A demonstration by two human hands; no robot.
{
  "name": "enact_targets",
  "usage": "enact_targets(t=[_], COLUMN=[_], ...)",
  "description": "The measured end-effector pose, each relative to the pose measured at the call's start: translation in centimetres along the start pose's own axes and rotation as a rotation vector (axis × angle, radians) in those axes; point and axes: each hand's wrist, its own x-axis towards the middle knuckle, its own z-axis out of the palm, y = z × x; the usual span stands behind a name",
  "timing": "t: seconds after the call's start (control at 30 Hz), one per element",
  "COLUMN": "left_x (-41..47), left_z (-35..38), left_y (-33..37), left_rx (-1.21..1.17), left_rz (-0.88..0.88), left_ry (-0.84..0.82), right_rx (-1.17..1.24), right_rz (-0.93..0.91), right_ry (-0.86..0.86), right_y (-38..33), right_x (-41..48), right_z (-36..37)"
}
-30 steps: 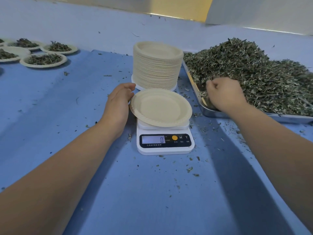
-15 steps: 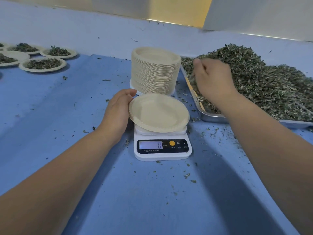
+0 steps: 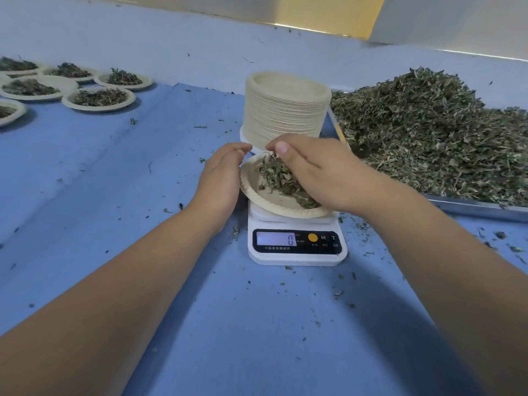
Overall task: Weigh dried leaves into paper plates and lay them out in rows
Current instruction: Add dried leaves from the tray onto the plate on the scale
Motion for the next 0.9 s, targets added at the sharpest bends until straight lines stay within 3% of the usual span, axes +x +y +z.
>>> enact_targets(t=[0.2,0.3,0.4,0.57,0.73,0.9], left_x=[-0.7,-1.1,-1.2,-1.6,-1.6,-1.5], left_z=[0.0,-0.2,-0.7,-0.7,-1.0,-1.3], left_y=[0.4,0.7,0.9,1.1,1.6,1.3], left_rx=[0.031,0.202,0.415,0.555,0.254,0.208], left_rz=[0.065,0.279,0.504,0.45,0.29,0.29], left_ry=[-0.085,-0.105,-0.145,-0.226,-0.191,-0.185], right_rx=[0.107,-0.016,0.019,-0.038,0.078,0.039], right_rz=[0.126,0.128,0.045,-0.072,-0.029,0.02], right_ry=[0.312,0.329,0.3,0.222,0.453,0.427], right_y=[3.9,5.3,5.4,4.4,4.2,4.8], right_x=[-2.9,-5.0,-5.6,-5.4,-5.5,-5.6], right_z=[-0.1,0.5,0.6,1.2,1.2,1.7])
